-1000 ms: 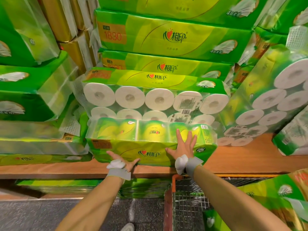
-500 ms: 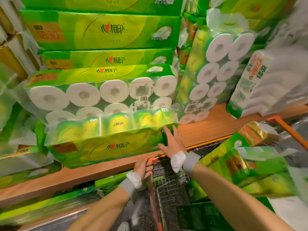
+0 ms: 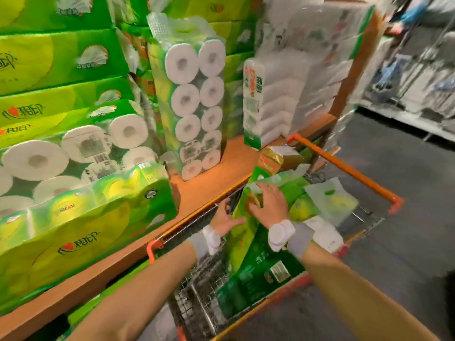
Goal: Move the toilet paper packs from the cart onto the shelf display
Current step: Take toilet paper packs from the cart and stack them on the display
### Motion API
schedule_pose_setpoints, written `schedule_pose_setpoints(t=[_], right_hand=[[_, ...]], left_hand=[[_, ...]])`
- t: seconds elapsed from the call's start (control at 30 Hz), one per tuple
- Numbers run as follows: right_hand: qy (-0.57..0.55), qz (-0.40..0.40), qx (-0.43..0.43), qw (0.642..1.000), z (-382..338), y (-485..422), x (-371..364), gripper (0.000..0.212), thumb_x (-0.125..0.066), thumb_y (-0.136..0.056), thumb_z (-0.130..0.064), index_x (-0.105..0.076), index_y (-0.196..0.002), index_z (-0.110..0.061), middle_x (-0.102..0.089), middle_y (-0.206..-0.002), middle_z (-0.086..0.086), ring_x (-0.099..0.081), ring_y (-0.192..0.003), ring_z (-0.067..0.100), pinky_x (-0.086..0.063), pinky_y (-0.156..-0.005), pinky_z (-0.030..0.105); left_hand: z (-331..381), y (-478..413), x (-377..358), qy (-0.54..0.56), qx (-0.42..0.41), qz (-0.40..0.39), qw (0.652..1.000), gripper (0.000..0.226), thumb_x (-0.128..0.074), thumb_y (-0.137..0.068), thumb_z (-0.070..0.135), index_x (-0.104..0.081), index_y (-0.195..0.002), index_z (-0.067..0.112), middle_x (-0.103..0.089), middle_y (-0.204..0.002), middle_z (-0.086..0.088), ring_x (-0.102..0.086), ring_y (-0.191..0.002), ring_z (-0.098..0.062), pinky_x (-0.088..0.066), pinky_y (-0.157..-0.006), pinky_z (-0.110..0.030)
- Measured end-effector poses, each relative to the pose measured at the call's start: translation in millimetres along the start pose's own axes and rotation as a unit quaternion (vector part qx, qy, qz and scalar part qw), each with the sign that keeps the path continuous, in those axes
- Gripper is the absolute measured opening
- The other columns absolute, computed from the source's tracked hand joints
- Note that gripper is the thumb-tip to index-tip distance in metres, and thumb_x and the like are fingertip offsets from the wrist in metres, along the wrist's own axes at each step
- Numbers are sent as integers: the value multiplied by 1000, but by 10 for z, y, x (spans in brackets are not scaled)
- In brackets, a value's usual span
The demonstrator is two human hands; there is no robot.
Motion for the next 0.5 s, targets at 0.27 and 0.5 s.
schedule_pose_setpoints(t=[0.27, 0.5], right_hand=[[18, 44, 1, 999, 728, 19, 612, 52, -61, -81, -33, -49, -130, -19, -47, -136, 13, -38, -129, 32, -30, -109, 44], [-14, 12, -133, 991, 1722, 279, 482, 56, -59, -81, -40, -46, -133, -22, -47, -137, 11, -41, -128, 34, -38, -104, 45]], left_hand=[[579, 210, -712, -88, -140, -29, 986, 83, -77, -61, 48, -31, -125, 20, -35, -122, -4, -41, -118, -21, -36, -96, -25], [91, 599, -1234, -148, -125, -92, 977, 115, -68, -49, 68, -15, -141, 22, -28, -139, 0, -33, -130, -16, -29, -111, -33]])
Point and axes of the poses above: each hand's wrist, its own y-axis away from the middle knuckle, its own x-axis out of the back of the hand, z = x × y, the point moved 7 cm from there along -y, towards the middle knuckle
